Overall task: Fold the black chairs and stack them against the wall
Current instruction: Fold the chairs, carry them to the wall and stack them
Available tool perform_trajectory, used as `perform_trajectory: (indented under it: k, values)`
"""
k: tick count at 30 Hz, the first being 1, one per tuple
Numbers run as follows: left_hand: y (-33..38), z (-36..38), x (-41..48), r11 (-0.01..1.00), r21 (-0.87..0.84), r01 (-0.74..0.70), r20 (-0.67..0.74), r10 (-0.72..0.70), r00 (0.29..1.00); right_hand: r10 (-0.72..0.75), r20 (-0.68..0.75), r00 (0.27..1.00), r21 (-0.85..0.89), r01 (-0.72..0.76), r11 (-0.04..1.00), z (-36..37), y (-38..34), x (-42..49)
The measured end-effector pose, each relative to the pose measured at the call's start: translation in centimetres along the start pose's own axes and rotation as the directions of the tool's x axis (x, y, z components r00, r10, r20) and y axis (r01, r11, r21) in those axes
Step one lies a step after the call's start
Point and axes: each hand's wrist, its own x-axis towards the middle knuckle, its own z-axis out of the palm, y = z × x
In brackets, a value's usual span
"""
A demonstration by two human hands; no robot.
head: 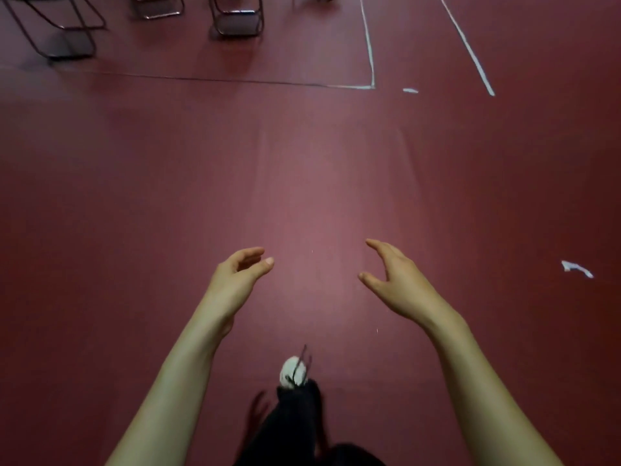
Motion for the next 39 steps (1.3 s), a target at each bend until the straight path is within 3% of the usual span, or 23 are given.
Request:
perform_trajectory:
  k: [20, 26, 39]
  values:
    - [35.3, 2.4, 57.3, 0.988, -0.133, -0.083, -0.116, 0.068, 0.991, -0.17, -0.071, 0.983, 0.049, 0.173, 0.984, -19.5, -7.0, 65.7]
    - [43.9, 0.5, 73.9, 0.973, -0.198, -0.116, -0.173, 0.082, 0.982, -0.233, -0.06, 0.971, 0.034, 0.236, 0.971, -23.6, -10.8, 84.9]
    - [63.8, -4.3, 111.5, 0.963, -0.206, -0.175, -0.146, 0.147, 0.978, -0.252, -0.144, 0.957, 0.073, 0.265, 0.962, -32.2, -19.8, 126.2]
